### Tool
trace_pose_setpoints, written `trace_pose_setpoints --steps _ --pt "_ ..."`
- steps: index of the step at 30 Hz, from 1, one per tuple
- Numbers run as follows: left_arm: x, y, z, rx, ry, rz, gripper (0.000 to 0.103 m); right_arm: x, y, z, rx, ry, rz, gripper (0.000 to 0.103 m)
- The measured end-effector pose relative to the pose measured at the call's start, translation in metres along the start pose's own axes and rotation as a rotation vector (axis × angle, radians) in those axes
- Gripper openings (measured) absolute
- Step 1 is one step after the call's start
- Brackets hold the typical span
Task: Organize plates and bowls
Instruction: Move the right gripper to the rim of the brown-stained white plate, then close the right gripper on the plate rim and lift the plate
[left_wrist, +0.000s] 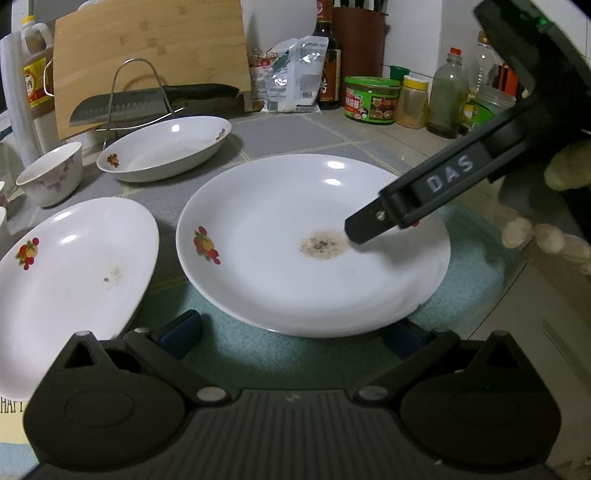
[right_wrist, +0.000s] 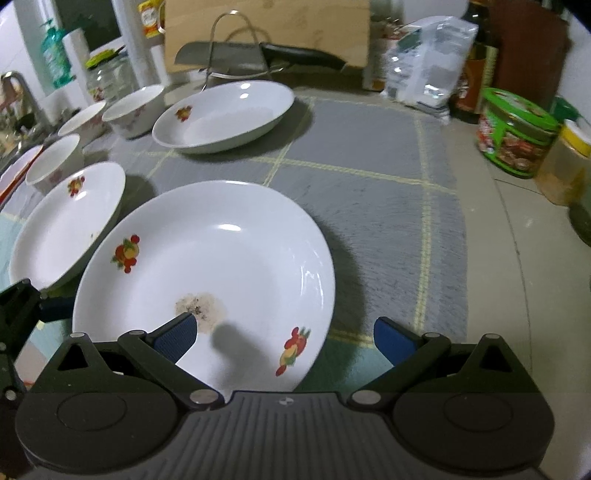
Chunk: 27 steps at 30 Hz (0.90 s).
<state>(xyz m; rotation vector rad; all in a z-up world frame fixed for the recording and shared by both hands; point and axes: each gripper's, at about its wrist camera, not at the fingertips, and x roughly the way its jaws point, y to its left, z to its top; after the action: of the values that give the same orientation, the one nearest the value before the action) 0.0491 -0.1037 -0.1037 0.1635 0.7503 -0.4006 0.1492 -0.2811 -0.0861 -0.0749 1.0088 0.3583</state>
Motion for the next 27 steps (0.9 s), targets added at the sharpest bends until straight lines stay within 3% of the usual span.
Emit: trace_pose_setpoints --steps 9,15,27 --pt "-0.003 0.0 -0.008 -0.002 -0.063 0.001 0.103 0.014 0.005 0.011 -0.06 0.069 -0.004 0.103" --pt "-0.002 0.001 -0.005 -0.001 -0.048 -0.002 0.103 0.015 0.005 0.014 -0.107 0.114 0.015 0.103" --pt "-0.003 0.002 -0.01 0.004 -0.078 -0.001 0.103 0.011 -0.002 0.007 -0.208 0.054 0.082 0.103"
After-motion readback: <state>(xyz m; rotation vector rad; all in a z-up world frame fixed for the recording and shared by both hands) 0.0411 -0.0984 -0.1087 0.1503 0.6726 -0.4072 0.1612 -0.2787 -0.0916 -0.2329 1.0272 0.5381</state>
